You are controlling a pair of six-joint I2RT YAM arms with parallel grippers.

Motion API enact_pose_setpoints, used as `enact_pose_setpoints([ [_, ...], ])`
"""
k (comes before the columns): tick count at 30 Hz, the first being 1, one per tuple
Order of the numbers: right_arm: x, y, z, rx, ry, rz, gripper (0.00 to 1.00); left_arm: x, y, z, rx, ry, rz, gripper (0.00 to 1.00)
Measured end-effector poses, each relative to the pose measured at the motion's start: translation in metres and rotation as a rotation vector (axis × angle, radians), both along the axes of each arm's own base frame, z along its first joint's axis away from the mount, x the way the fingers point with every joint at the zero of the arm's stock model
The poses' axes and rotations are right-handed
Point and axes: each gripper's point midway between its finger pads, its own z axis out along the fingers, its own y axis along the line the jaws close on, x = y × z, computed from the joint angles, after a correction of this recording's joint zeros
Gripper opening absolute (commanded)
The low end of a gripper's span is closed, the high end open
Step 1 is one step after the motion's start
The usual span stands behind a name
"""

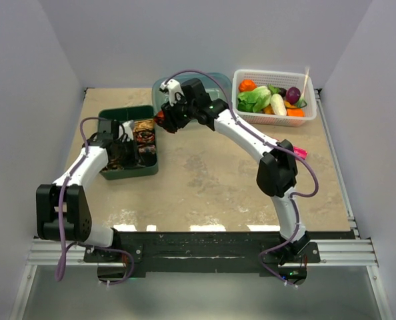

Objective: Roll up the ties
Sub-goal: Move the storage box to the center of the board.

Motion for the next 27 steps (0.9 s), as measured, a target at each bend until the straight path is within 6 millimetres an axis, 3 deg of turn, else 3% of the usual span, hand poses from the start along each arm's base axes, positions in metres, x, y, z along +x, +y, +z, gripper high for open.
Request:
enact_pose_setpoints([
  [10,-0.01,0.024,-0.026,-0.028,0.032,0.04,0.0,-0.052,-0.018,0.001,-0.037,0.063,-0.073,0.0],
  [22,-0.009,0.031,-0.016,-0.003,0.009,0.047,0.0,-0.107,-0.04,-0.008,-0.152,0.114,-0.169,0.0],
  [27,-0.008,0.033,-0.019,0.003,0.013,0.051,0.0,-0.121,-0.041,0.002,-0.153,0.107,-0.177,0.01],
])
